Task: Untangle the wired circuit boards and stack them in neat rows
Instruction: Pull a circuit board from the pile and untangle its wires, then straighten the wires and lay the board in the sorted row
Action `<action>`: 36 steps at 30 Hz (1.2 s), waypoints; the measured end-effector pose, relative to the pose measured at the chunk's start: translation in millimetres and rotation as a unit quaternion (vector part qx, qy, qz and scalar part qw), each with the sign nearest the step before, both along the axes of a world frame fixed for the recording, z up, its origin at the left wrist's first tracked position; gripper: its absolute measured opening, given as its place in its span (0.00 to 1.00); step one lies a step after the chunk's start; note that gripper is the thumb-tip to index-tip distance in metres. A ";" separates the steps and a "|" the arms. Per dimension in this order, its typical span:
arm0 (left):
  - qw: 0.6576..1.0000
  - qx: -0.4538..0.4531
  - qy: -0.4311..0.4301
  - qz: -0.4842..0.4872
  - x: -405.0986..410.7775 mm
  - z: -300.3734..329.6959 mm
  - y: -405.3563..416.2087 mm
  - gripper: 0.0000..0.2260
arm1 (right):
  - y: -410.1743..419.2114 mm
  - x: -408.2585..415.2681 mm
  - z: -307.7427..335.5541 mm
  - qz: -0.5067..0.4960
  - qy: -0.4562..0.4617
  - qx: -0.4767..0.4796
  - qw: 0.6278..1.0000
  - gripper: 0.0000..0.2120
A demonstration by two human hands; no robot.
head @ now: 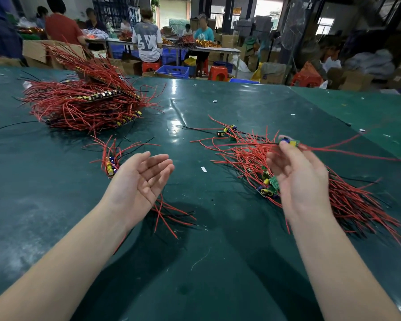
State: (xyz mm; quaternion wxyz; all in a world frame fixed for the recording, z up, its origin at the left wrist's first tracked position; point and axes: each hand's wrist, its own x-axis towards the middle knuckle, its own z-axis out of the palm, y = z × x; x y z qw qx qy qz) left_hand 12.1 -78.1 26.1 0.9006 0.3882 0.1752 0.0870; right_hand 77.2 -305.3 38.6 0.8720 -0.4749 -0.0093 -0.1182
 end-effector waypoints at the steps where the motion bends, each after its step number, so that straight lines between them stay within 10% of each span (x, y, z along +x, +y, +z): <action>1: 1.000 0.001 0.000 0.000 0.2 0.1 -0.1 0.13 | -2.7 -0.2 2.7 -0.026 -0.038 -0.051 0.998 0.08; 11: 1.000 0.011 0.004 -0.008 2.6 0.7 -3.4 0.13 | -31.1 -1.6 16.1 -0.205 -0.192 -0.345 0.895 0.23; 15: 1.000 0.020 -0.014 -0.007 1.7 1.1 0.1 0.13 | -42.0 5.1 11.7 -0.220 -0.117 -0.512 0.822 0.26; 19: 0.998 0.053 -0.021 0.006 2.6 2.6 5.4 0.13 | -45.2 9.9 -1.8 -0.129 0.027 -0.733 0.667 0.13; 23: 0.982 0.183 -0.009 0.039 4.0 2.7 11.2 0.12 | -43.2 10.3 -9.1 -0.083 0.100 -0.761 0.636 0.16; 25: 0.934 0.352 0.014 0.066 4.1 -1.2 17.1 0.11 | -42.1 10.5 -8.8 -0.109 0.087 -0.757 0.638 0.16; 30: 0.634 0.765 0.103 0.042 1.9 -14.6 28.6 0.05 | -26.6 5.6 -7.4 -0.139 -0.022 -0.733 0.665 0.12; 36: 0.577 0.815 0.053 -0.009 2.8 -24.0 24.6 0.05 | 17.7 -17.1 -18.4 -0.004 -0.181 -0.714 0.677 0.09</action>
